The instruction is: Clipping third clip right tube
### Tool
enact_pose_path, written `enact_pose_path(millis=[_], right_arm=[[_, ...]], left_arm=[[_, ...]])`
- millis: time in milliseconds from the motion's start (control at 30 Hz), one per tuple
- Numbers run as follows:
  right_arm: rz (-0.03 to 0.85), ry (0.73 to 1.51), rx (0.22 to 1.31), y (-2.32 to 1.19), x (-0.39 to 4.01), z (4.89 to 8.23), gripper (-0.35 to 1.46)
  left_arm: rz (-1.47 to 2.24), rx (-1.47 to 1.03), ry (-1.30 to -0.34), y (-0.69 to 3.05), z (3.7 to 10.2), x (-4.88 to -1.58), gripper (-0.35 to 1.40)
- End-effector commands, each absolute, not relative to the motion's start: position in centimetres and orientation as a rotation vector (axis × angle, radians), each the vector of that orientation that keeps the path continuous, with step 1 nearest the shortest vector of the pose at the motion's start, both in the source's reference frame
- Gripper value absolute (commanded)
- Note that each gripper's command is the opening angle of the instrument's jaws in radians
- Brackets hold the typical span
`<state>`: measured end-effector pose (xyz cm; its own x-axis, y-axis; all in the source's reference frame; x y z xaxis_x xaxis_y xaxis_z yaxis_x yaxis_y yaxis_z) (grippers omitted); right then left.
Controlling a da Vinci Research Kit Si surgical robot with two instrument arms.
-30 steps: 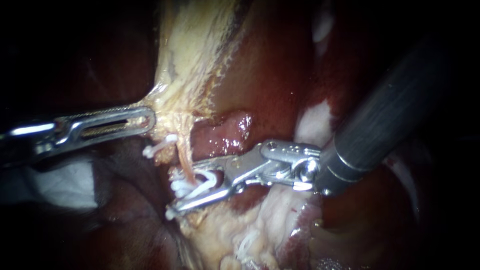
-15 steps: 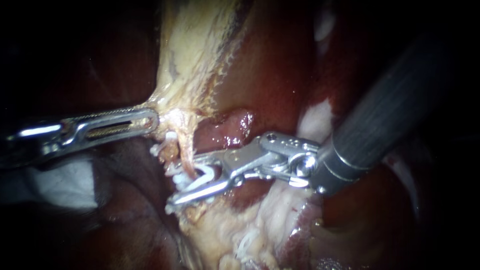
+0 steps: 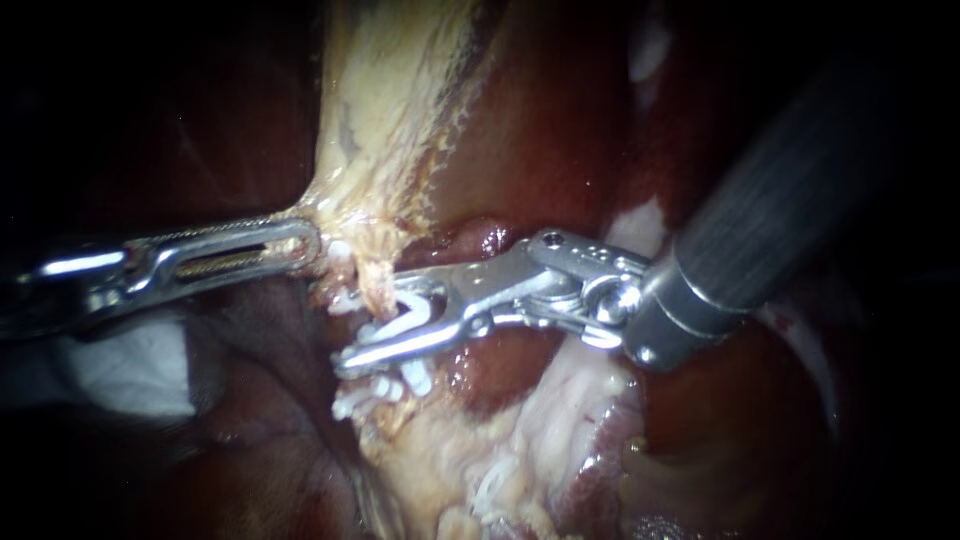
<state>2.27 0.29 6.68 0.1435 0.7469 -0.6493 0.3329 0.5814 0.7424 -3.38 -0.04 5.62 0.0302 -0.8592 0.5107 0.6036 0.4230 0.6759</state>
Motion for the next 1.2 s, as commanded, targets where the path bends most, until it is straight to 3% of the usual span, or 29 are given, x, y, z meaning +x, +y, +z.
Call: enact_pose_path(millis=[33,633,733,833,867,1200], right_arm=[[0.388,1.456,0.974,0.31,2.27,6.66,0.45],[0.466,1.447,0.964,0.41,2.27,6.65,0.3],[0.497,1.437,0.969,0.41,2.27,6.65,0.11],[0.535,1.426,0.968,0.41,2.26,6.65,-0.3],[0.546,1.424,0.966,0.41,2.25,6.65,-0.35],[0.628,1.362,1.001,0.42,2.16,6.69,-0.35]], left_arm=[[-1.154,0.307,-1.032,-0.04,5.63,-3.38,-0.35],[-1.155,0.305,-1.029,-0.06,5.62,-3.4,-0.35],[-1.155,0.305,-1.029,-0.06,5.62,-3.4,-0.35],[-1.155,0.305,-1.029,-0.07,5.61,-3.41,-0.35],[-1.156,0.305,-1.029,-0.07,5.61,-3.41,-0.35],[-1.156,0.305,-1.028,-0.06,5.6,-3.41,-0.35]])
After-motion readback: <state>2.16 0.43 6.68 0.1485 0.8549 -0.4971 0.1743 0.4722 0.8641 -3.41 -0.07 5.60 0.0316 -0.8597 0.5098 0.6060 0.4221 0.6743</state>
